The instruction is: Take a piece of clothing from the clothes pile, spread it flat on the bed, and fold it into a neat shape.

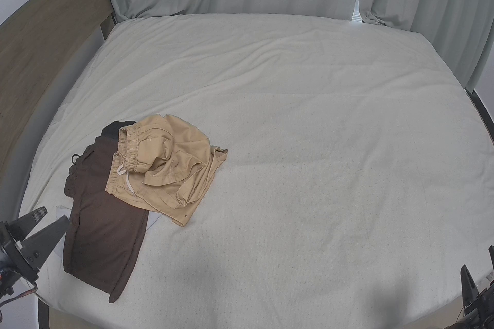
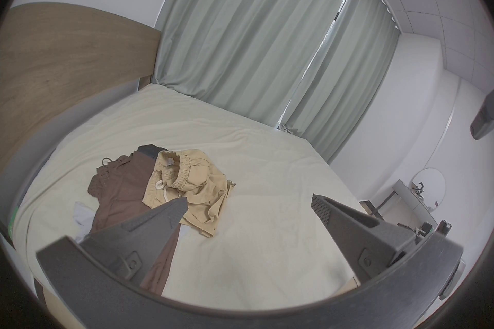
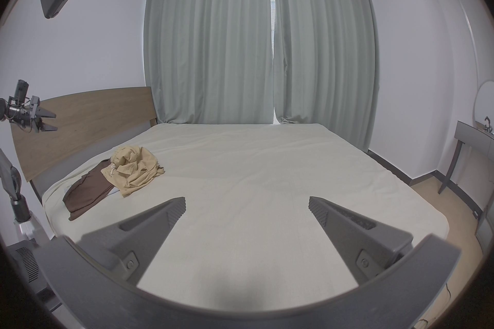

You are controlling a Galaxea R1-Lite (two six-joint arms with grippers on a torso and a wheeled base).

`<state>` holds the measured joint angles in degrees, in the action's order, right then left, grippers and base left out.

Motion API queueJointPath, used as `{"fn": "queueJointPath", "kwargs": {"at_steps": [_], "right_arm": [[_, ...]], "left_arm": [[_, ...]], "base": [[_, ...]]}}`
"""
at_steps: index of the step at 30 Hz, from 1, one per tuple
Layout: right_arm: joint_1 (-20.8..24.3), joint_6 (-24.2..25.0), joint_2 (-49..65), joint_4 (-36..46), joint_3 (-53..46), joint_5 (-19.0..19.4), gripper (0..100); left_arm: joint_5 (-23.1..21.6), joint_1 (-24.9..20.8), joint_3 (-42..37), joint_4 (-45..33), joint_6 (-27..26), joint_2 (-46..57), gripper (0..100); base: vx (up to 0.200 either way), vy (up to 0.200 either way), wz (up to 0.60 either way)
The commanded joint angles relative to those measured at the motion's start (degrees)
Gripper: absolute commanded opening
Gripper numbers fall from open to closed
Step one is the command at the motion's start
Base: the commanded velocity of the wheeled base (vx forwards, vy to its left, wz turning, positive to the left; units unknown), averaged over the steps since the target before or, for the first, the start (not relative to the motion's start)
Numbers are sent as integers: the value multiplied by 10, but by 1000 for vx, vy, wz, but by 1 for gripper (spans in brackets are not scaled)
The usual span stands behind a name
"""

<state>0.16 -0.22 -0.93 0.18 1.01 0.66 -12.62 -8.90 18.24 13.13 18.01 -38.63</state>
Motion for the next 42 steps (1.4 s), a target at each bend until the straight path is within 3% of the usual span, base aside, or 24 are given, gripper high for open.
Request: {"fn": "queueJointPath", "kwargs": {"at_steps": [1, 5, 9, 14, 21, 42], "right_arm": [[0, 0, 9, 0, -8, 0, 100], [0, 0, 9, 1, -8, 0, 100], [0, 0, 9, 1, -8, 0, 100], [1, 0, 9, 1, -8, 0, 100], [1, 1, 9, 1, -8, 0, 100], [1, 1, 9, 1, -8, 0, 100]], "left_arm": [[-12, 5, 6, 48, 3, -94, 100], [-17, 16, 7, 102, 9, -141, 100], [-60, 49, 15, 153, 9, -204, 100], [-117, 89, 30, 162, 10, -238, 100], [-162, 111, 36, 181, 8, -282, 100], [-171, 147, 87, 335, 10, -508, 100]], "base": [[0, 0, 0], [0, 0, 0], [0, 0, 0], [0, 0, 0], [0, 0, 0], [0, 0, 0]]}}
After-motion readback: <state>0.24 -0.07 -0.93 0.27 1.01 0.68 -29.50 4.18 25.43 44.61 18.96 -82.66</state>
